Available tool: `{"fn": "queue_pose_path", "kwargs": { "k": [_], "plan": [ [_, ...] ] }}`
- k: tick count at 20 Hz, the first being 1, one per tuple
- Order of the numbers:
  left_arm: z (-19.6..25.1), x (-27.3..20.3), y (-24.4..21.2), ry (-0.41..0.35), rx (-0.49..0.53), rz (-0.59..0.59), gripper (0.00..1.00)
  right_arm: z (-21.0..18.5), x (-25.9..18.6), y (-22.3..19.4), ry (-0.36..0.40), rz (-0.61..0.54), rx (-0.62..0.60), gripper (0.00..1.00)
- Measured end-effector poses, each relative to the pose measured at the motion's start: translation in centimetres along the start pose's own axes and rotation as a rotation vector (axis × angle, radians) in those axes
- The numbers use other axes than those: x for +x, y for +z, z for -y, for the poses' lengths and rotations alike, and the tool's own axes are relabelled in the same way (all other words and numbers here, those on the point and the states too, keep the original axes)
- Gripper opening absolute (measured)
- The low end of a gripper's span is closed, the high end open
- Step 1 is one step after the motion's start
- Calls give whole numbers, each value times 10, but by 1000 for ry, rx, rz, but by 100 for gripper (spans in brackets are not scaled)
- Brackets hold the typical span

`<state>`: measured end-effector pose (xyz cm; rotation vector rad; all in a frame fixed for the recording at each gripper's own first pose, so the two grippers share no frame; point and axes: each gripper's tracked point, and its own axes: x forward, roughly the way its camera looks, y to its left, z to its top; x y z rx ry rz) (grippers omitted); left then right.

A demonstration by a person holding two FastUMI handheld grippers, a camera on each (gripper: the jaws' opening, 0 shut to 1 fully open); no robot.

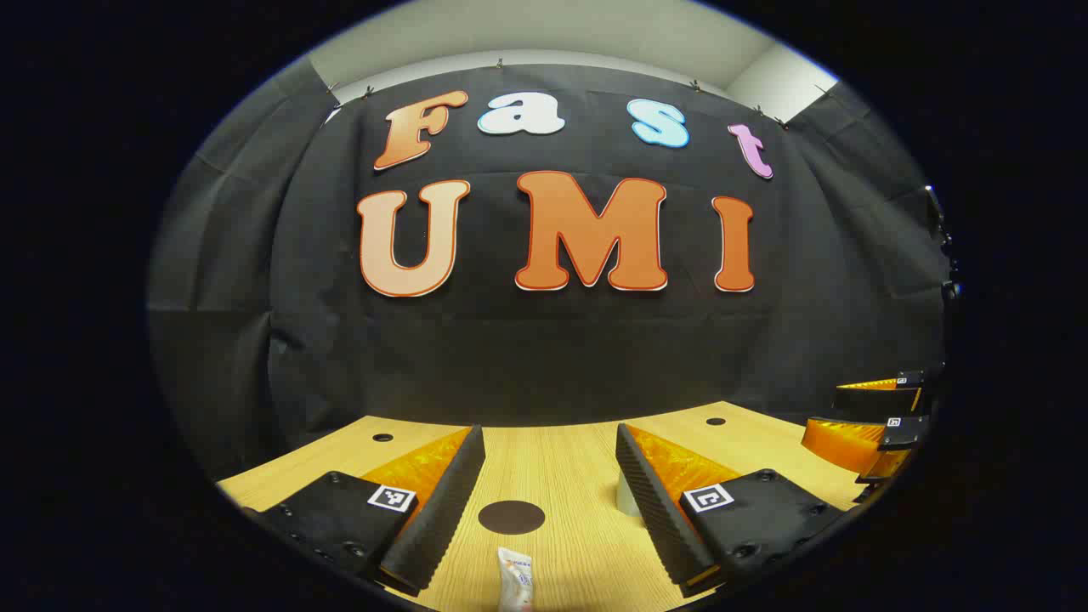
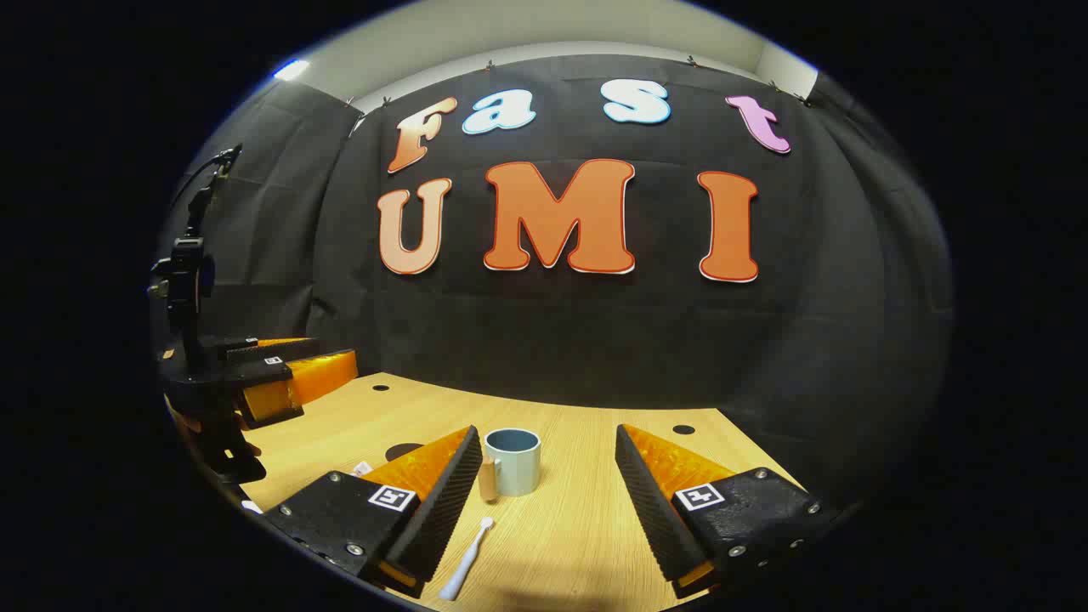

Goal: Put the toothbrush and toothpaste on the desktop into the cup, then pick up the cup and place it on the coaster on the desktop.

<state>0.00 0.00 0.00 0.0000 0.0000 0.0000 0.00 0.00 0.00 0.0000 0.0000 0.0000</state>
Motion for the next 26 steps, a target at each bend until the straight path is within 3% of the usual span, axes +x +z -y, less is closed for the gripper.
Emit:
{"fn": "queue_pose_path", "kwargs": {
  "k": [4,5,6,12,15,17,22,24,26],
  "plan": [
    [-2,-2,2,12,11,-8,99,-3,0,3,5,-10,3,95],
    [-2,-1,1,11,8,-17,94,-3,0,4,10,-11,3,95],
    [-2,-2,1,7,4,-26,100,-3,1,4,14,-16,4,95],
    [-4,-4,-7,-12,-17,-91,99,0,-1,-8,22,-80,48,92],
    [-2,-4,-20,-30,-12,-151,94,2,3,-11,27,-110,29,92],
    [-4,-3,-30,-36,-7,-198,99,3,4,-16,34,-149,32,92],
    [-6,-7,-60,-44,-56,-304,99,-1,8,-39,53,-244,30,92],
    [-6,-8,-73,-48,-46,-352,99,-6,9,-47,60,-275,14,95],
    [-10,-12,-87,-41,-15,-400,99,-15,8,-56,77,-314,11,92]
  ]
}}
